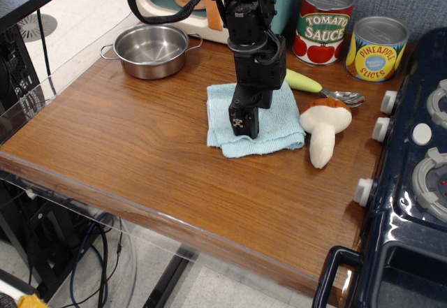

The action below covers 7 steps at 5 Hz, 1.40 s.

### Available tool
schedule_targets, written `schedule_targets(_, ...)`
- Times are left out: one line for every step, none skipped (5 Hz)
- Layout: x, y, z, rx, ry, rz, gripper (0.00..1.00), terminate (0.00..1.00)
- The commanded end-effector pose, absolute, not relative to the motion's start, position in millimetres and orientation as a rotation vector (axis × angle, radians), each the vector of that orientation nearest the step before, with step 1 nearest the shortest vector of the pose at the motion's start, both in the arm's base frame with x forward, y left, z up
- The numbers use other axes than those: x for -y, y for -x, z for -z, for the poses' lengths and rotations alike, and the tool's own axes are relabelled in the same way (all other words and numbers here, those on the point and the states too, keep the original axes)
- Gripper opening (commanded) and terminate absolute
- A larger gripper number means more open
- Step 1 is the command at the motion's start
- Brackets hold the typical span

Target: Move the blue rag backwards so that it's next to the mushroom and in front of the yellow ice cream scoop.

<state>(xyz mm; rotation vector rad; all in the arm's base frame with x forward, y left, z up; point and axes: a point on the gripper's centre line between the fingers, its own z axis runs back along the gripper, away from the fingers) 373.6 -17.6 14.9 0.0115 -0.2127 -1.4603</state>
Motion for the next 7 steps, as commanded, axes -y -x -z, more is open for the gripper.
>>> schedule_targets(33.6,-370.3,-67.2,0.288,-0.07,1.509,1.0,0.0)
schedule_targets(34.2,-368.0,-91.2,0.348,-0.072,1.504,1.0,0.0)
schedule_targets(30.3,-363.1,-111.6,0.391,-0.094,1.484,1.0,0.0)
schedule_targets(28.3,-353.8,-116.4,0.394,-0.193,1.507,1.0,0.0)
schedule_targets(28.3,-353.8,-116.4,0.394,-0.193,1.507,1.0,0.0)
schedule_targets(28.3,-353.8,-116.4,0.394,-0.193,1.507,1.0,0.0)
schedule_targets(28.3,-353.8,-116.4,0.394,-0.193,1.507,1.0,1.0)
